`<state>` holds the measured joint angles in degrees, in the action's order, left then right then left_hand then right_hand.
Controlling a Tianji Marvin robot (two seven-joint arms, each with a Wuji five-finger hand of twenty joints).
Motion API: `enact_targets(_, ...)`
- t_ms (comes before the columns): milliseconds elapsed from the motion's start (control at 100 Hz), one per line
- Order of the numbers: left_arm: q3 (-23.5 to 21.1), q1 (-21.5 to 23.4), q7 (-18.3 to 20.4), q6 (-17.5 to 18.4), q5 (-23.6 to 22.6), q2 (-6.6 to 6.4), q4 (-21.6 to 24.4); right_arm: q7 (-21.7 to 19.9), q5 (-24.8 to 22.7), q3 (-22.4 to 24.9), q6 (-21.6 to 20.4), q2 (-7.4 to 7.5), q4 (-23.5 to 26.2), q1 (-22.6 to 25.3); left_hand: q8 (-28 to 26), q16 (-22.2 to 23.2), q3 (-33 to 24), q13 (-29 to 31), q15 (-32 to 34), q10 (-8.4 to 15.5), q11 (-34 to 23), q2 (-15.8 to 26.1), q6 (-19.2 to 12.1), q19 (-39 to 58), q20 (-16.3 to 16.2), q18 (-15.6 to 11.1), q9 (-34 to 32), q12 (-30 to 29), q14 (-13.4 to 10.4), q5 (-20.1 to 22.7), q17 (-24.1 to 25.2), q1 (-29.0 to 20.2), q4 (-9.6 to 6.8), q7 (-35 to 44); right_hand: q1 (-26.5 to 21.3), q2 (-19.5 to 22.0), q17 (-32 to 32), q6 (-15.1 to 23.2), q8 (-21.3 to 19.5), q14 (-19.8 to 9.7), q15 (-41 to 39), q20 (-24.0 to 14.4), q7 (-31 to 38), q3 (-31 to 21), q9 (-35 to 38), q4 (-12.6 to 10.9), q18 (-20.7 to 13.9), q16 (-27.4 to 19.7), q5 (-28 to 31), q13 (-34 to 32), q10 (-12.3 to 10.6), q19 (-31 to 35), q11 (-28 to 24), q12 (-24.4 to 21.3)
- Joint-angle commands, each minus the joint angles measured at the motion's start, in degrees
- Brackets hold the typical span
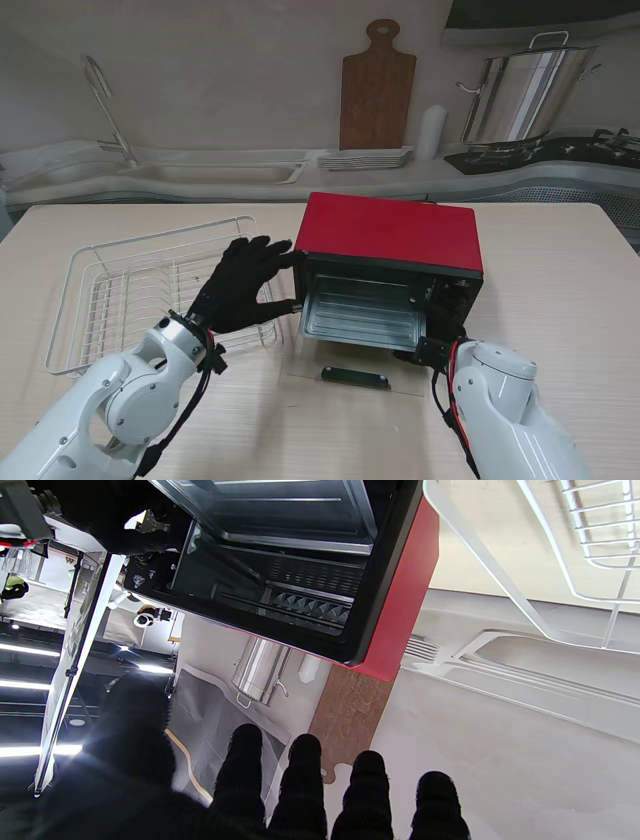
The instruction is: Slide the trays into the oven
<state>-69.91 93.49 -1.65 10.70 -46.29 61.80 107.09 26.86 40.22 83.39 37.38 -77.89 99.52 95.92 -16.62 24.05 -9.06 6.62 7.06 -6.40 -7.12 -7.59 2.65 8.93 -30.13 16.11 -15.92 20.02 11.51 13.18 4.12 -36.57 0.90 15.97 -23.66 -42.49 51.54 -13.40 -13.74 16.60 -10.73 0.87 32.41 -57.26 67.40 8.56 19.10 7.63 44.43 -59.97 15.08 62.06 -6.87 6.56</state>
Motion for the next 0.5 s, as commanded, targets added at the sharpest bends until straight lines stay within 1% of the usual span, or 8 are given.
enact_targets(0, 0.06, 0.35, 0.85, -0.02, 0.19, 0.35, 0.36, -0.51, -0.34, 0.21, 0.11, 0.15, -0.81, 1.24, -0.84, -0.59, -0.25, -1.75, -1.15, 1.25, -0.33, 1.73, 0.30, -2.87, 0.66, -1.65, 2.13, -0.23, -2.02, -1.25, 1.17, 0.45, -0.87, 0.16, 2.39, 0.18, -7.01, 1.94, -0.12, 1.20, 1.18, 0.97, -1.11, 2.46, -0.82, -1.85, 8.36, -0.78, -3.24, 1.72, 1.00, -2.50, 0.58, -0.92)
enact_targets(110, 0.07, 0.37, 0.80, -0.02, 0.10, 0.35, 0.40, -1.47, -1.00, 0.45, 0.29, 0.37, -0.40, 1.61, -0.84, -0.59, -0.24, -1.76, -1.15, 1.28, -0.32, 1.73, 0.34, -2.89, 0.68, -1.71, 2.13, -0.23, -2.01, -1.23, 1.16, 0.51, -0.86, 0.16, 1.99, 1.48, -8.88, 0.85, 0.95, 1.23, 2.33, 1.18, -3.00, 4.54, -3.89, -2.18, 7.92, -0.97, -5.65, 4.23, 1.95, -5.64, 1.46, -1.09)
enact_targets(260, 0.06, 0.40, 0.67, 0.00, 0.08, 0.37, 0.40, -2.62, -2.95, 0.53, -0.02, 0.71, 0.27, 2.28, -0.82, -0.59, -0.26, -1.75, -1.14, 1.28, -0.34, 1.71, 0.36, -2.90, 0.69, -1.73, 2.12, -0.21, -2.10, -1.25, 1.15, 0.51, -0.85, 0.14, 1.41, 3.39, -10.53, 0.38, 2.70, 1.45, 3.38, 1.36, -4.45, 7.54, -7.00, -2.80, 7.46, -1.14, -8.19, 6.77, 2.43, -9.05, 2.28, -1.29)
enact_targets(310, 0.07, 0.40, 0.68, 0.00, 0.10, 0.37, 0.39, -2.89, -3.26, 0.60, -0.16, 0.80, 0.49, 2.49, -0.83, -0.59, -0.28, -1.77, -1.15, 1.24, -0.34, 1.66, 0.40, -2.90, 0.69, -1.73, 2.13, -0.21, -1.98, -1.22, 1.16, 0.47, -0.86, 0.16, 1.06, 4.39, -10.77, 0.29, 3.25, 1.53, 3.67, 1.35, -4.39, 9.23, -7.88, -3.16, 7.40, -1.20, -8.94, 7.50, 2.54, -9.74, 2.51, -1.37)
enact_targets(390, 0.09, 0.38, 0.69, 0.00, 0.15, 0.37, 0.37, -3.11, -3.63, 0.68, -0.37, 0.90, 0.81, 2.75, -0.83, -0.58, -0.26, -1.72, -1.13, 1.31, -0.34, 1.70, 0.39, -2.92, 0.72, -1.71, 2.09, -0.20, -2.09, -1.23, 1.16, 0.55, -0.84, 0.16, -0.08, 6.47, -11.05, 0.47, 4.22, 1.32, 3.98, 1.23, -4.26, 14.14, -8.86, -4.38, 7.37, -1.26, -9.42, 8.32, 2.54, -10.39, 2.67, -1.43)
enact_targets(420, 0.10, 0.37, 0.68, 0.01, 0.18, 0.38, 0.36, -3.19, -3.80, 0.71, -0.38, 0.93, 0.91, 2.82, -0.82, -0.58, -0.30, -1.72, -1.12, 1.26, -0.34, 1.66, 0.42, -2.93, 0.73, -1.71, 2.10, -0.20, -1.96, -1.21, 1.16, 0.47, -0.86, 0.15, 0.30, 7.01, -11.26, 0.56, 4.36, 1.21, 4.10, 1.25, -4.30, 15.19, -9.30, -4.59, 7.38, -1.29, -9.63, 8.62, 2.58, -10.57, 2.82, -1.48)
enact_targets(430, 0.10, 0.37, 0.68, 0.01, 0.19, 0.38, 0.36, -3.23, -3.87, 0.72, -0.39, 0.94, 0.93, 2.85, -0.82, -0.58, -0.29, -1.73, -1.12, 1.28, -0.35, 1.68, 0.40, -2.93, 0.73, -1.71, 2.09, -0.20, -1.98, -1.22, 1.15, 0.51, -0.85, 0.14, 0.07, 7.32, -11.32, 0.54, 4.47, 1.30, 4.13, 1.24, -4.29, 16.27, -9.40, -5.11, 7.41, -1.29, -9.71, 8.74, 2.58, -10.71, 2.82, -1.48)
enact_targets(490, 0.09, 0.38, 0.68, 0.00, 0.19, 0.38, 0.37, -3.21, -4.14, 0.77, -0.49, 0.96, 1.10, 2.99, -0.82, -0.58, -0.30, -1.74, -1.13, 1.31, -0.35, 1.70, 0.32, -2.94, 0.74, -1.72, 2.08, -0.20, -2.01, -1.22, 1.15, 0.51, -0.86, 0.14, 0.42, 7.26, -11.67, 0.53, 4.64, 1.37, 4.27, 1.26, -4.32, 17.91, -9.89, -5.76, 7.55, -1.33, -9.95, 9.12, 2.81, -11.02, 2.96, -1.53)
